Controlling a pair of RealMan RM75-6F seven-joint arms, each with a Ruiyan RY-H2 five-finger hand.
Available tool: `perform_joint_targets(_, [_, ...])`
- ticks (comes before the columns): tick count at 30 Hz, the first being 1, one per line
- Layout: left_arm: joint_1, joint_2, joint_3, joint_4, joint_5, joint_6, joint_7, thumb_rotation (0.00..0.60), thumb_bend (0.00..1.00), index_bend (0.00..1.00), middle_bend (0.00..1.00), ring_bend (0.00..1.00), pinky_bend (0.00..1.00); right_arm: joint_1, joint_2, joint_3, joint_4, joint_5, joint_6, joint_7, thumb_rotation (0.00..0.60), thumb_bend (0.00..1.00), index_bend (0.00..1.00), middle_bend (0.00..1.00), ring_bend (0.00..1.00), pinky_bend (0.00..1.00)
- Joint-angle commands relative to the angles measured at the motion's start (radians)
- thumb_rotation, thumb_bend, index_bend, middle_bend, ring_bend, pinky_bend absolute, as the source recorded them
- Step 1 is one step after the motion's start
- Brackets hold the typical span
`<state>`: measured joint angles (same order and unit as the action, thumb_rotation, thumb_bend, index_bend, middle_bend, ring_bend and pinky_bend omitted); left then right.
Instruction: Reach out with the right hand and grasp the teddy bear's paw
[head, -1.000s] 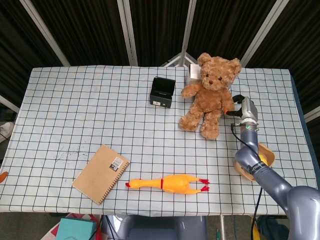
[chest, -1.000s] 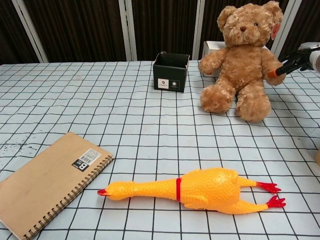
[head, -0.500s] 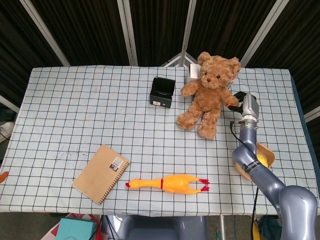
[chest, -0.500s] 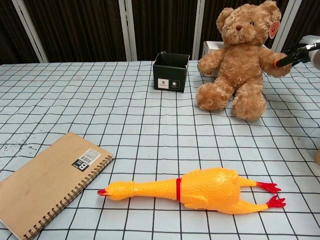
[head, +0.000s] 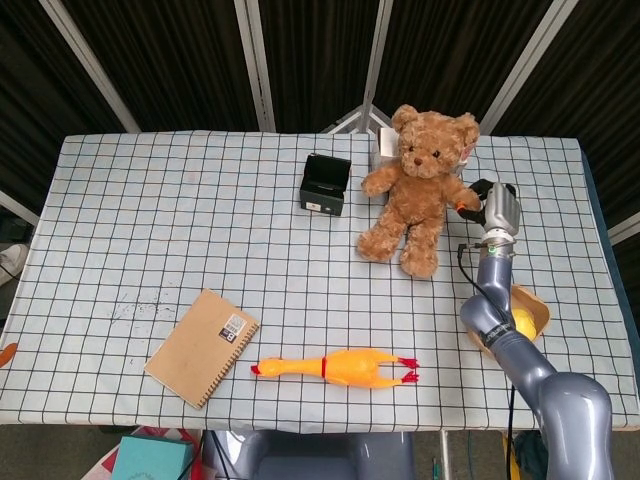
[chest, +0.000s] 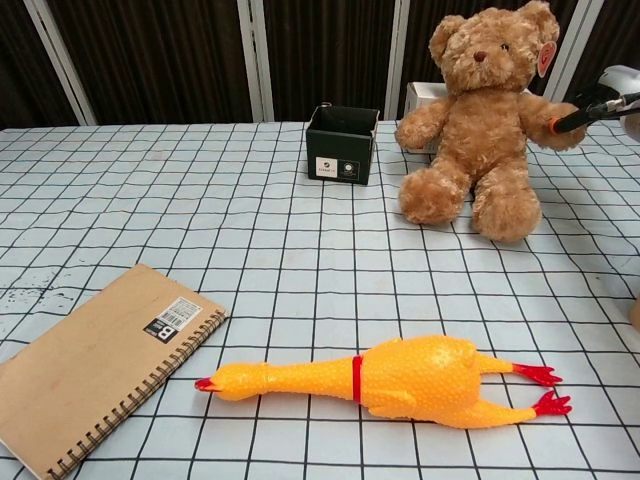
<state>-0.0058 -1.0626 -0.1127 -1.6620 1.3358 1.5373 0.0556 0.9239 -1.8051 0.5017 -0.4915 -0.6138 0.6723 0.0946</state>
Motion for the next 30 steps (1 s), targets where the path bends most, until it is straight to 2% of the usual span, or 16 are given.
perform_joint_targets(1, [-0.001,-0.003,-0.001,-0.001,-0.003,-0.001,0.008,0.600,0.27,0.21,0.00,0.00,0.13,0.013,-0.027,-0.013,0.058,-0.042,0.003,-0.009,0.600,0.48,0.59,0.52,0.39,0.00])
perform_joint_targets(9, [-0.004,-0.008,-0.003,-0.003,-0.011,-0.004,0.022,0.600,0.27,0.21,0.00,0.00,0.14,0.014,-0.059,0.002,0.135,-0.066,-0.063,0.011,0.600,0.48,0.59,0.52,0.39,0.00])
perform_joint_targets(17, [-0.009,-0.013,-0.004,-0.005,-0.016,-0.009,0.035,0.600,0.27,0.21,0.00,0.00,0.14,0.050,-0.062,0.007,0.147,-0.130,-0.039,0.031,0.600,0.48,0.59,0.52,0.39,0.00])
perform_joint_targets(25, [-0.006,-0.012,-0.002,-0.006,-0.015,-0.007,0.031,0.600,0.27,0.21,0.00,0.00,0.13,0.034,-0.085,0.017,0.180,-0.141,-0.057,0.025,0.600,0.48,0.59,0.52,0.39,0.00])
perform_joint_targets(30, [-0.009,-0.014,0.000,-0.006,-0.011,-0.010,0.037,0.600,0.27,0.21,0.00,0.00,0.14,0.040,-0.086,0.027,0.186,-0.162,-0.055,0.069,0.600,0.48,0.59,0.52,0.39,0.00])
